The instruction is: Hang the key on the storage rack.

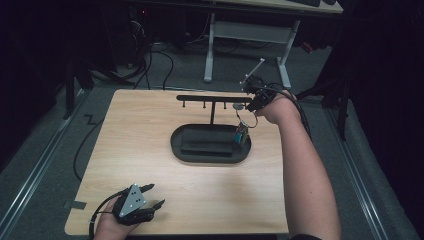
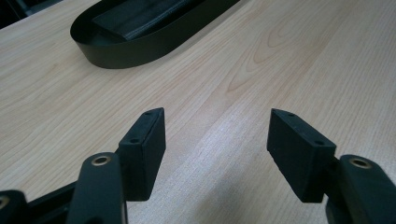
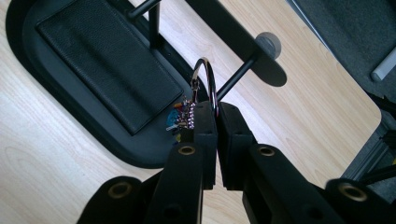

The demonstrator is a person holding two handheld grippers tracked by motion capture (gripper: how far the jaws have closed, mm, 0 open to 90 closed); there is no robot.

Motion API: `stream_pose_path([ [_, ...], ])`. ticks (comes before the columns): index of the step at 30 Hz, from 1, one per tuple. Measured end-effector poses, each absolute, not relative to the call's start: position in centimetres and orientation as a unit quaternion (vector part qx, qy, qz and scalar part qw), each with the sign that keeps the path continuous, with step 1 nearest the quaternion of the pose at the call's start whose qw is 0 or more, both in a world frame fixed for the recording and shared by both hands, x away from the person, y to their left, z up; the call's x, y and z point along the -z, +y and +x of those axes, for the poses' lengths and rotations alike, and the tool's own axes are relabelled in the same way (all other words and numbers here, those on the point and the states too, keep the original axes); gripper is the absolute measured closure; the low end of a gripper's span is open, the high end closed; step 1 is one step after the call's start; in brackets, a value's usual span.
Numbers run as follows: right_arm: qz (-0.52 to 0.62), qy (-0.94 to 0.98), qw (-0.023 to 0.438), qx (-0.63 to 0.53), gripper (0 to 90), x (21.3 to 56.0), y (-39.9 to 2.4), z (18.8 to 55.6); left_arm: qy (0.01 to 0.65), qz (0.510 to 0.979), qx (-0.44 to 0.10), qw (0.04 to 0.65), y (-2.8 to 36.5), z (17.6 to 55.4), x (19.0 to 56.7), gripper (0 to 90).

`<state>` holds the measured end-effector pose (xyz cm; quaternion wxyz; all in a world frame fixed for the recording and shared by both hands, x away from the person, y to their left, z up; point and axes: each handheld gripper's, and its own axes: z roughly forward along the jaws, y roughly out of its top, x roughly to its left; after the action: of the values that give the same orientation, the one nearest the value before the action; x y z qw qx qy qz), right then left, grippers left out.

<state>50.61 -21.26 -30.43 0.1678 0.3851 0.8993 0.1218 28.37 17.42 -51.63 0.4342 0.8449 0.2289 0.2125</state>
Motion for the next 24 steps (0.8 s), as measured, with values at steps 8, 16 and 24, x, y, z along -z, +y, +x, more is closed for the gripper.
stream_pose_path([
  [8, 0.404, 0.891, 0.169, -0.118, 87.4, 30.9, -21.5, 51.4, 0.226, 0.847, -0.212, 0.433, 17.3, 28.4, 51.7, 37.7],
  [16, 0.404, 0.886, 0.185, -0.131, 85.6, 31.0, -21.6, 51.2, 0.224, 0.847, -0.213, 0.432, 17.2, 28.4, 51.8, 37.6],
  [24, 0.404, 0.874, 0.213, -0.169, 70.0, 30.5, -21.4, 48.7, 0.223, 0.848, -0.212, 0.431, 17.1, 28.5, 51.8, 37.5],
])
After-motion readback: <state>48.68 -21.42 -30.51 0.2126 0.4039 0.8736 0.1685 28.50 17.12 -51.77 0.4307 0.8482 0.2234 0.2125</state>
